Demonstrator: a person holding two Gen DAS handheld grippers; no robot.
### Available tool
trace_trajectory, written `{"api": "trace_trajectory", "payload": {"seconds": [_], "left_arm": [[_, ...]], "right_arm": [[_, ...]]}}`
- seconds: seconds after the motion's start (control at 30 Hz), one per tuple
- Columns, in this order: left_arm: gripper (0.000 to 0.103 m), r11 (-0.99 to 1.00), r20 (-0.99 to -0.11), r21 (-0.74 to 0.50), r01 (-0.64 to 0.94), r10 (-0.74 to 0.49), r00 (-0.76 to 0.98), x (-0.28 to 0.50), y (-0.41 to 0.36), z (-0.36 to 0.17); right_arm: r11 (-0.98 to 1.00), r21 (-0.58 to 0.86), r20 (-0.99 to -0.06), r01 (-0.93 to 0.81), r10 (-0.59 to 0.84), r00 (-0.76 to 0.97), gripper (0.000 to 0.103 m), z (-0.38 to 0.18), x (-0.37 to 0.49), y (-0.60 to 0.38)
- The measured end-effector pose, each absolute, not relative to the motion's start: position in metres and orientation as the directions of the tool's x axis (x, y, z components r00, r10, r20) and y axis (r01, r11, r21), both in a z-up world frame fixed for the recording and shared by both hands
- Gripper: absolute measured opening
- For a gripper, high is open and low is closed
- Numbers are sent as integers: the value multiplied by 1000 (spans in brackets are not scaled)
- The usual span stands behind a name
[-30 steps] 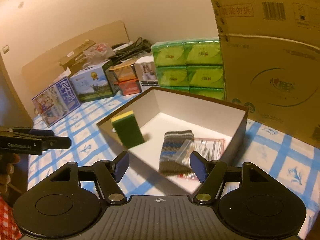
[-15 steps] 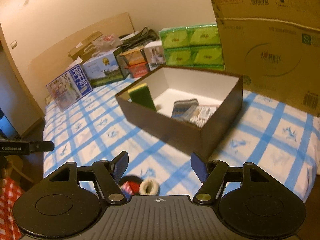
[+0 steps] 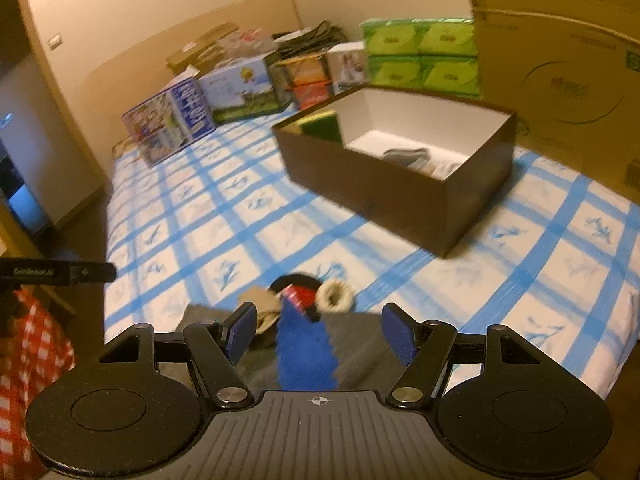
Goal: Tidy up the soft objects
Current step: 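Move both open tools back over the pile of soft items, then close the left tool on the grey felt cloth and lift it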
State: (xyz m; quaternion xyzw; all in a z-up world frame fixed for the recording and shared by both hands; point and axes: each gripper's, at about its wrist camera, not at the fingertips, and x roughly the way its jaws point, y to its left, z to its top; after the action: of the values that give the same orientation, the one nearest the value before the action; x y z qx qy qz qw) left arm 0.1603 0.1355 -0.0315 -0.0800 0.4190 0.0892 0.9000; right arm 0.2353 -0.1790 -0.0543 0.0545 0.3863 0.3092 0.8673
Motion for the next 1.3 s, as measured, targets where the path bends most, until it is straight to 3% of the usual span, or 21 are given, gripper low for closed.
{"api": "trace_trajectory", "payload": {"seconds": [0.57, 0.73, 0.83, 0.97, 1.13, 1.2, 1.27, 1.3], "left_arm": [[80, 988, -844, -56, -146, 31, 535, 137, 124, -127], [75, 986, -850, -81, -144, 7, 526, 139, 129, -148], [67, 984, -861, -104, -145, -16, 508, 142, 127, -159], [66, 987, -853, -80, -141, 6, 522, 142, 118, -165], [39, 989, -848, -85, -118, -10, 530, 141, 116, -161], [20, 990, -847, -66, -121, 9, 531, 139, 116, -158], [8, 990, -845, -57, -127, 20, 535, 138, 119, -155], [7, 989, -844, -70, -131, 11, 536, 137, 121, -153]], "right_arm": [[762, 358, -693, -540, 604, 394, 69, -88, 213, -147], [770, 359, -702, -528, 596, 390, 69, -92, 213, -150], [776, 361, -710, -517, 588, 387, 69, -94, 214, -151], [779, 359, -716, -514, 583, 383, 69, -96, 214, -150], [778, 359, -720, -516, 582, 377, 69, -98, 213, -148], [776, 360, -720, -518, 584, 375, 69, -99, 213, -148], [777, 361, -721, -516, 583, 374, 69, -100, 212, -148], [777, 362, -721, -515, 583, 373, 69, -101, 213, -148]]}}
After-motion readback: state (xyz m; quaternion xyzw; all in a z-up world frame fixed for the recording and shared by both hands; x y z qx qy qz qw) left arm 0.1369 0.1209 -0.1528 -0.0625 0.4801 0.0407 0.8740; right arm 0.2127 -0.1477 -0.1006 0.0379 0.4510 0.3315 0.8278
